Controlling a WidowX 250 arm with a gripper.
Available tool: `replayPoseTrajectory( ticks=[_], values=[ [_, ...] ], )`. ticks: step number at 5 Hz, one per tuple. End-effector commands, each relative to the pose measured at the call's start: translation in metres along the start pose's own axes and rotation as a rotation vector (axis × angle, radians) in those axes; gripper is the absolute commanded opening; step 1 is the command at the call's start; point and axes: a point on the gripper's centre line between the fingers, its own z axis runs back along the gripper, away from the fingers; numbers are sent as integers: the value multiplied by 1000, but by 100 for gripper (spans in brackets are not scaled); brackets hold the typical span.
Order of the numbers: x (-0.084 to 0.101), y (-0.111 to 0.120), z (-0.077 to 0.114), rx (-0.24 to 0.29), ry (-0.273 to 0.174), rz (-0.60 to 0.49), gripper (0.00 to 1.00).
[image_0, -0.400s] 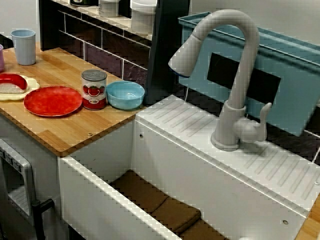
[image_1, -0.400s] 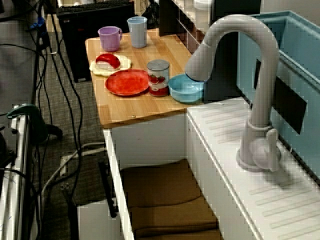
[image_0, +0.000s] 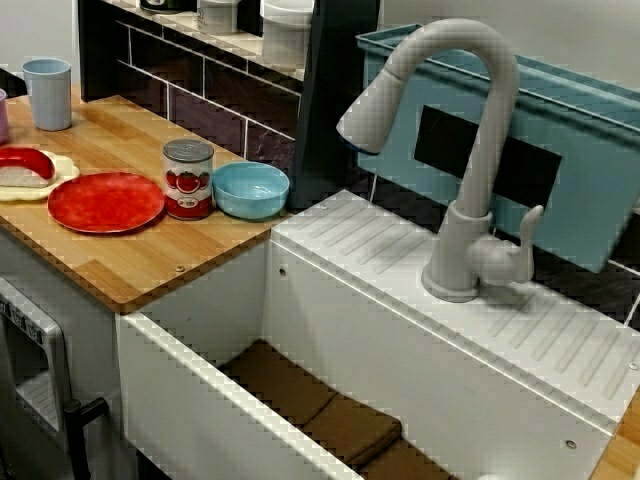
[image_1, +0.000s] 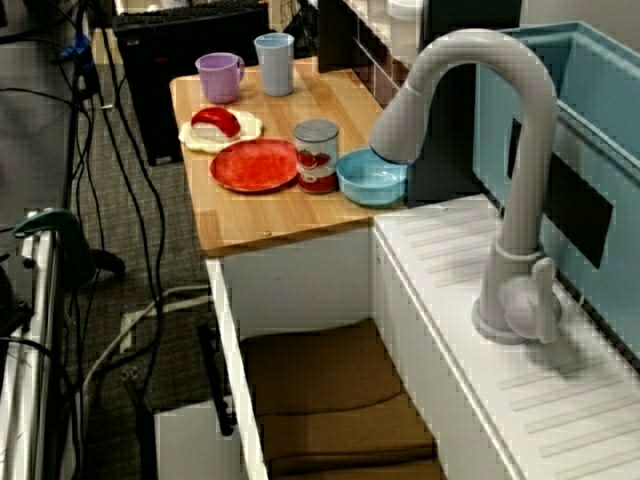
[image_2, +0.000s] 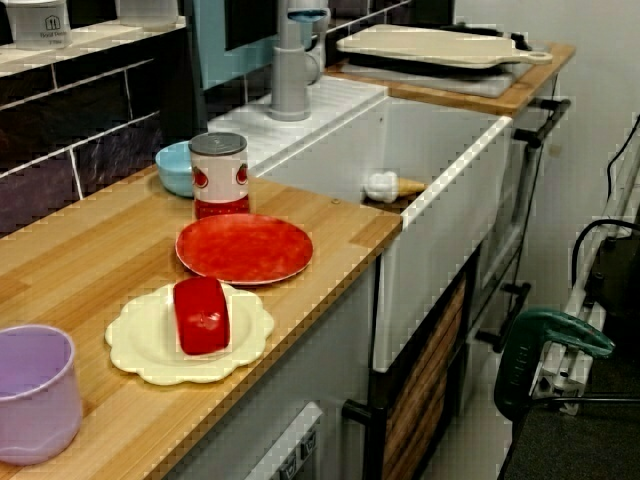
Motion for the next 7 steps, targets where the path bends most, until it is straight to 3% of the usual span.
replayPoseTrajectory(
  ticks=[1, 2, 4, 5, 6, 7],
  values=[
    [19, 46, -76, 9, -122, 49, 100],
    [50, 68, -105, 80, -208, 143, 100],
    [134, 100, -134, 158, -292, 259, 100],
    [158, 109, -146, 175, -303, 247, 100],
    [169, 117, -144, 189, -325, 167, 100],
    [178, 131, -136, 188, -307, 101, 100]
  ],
)
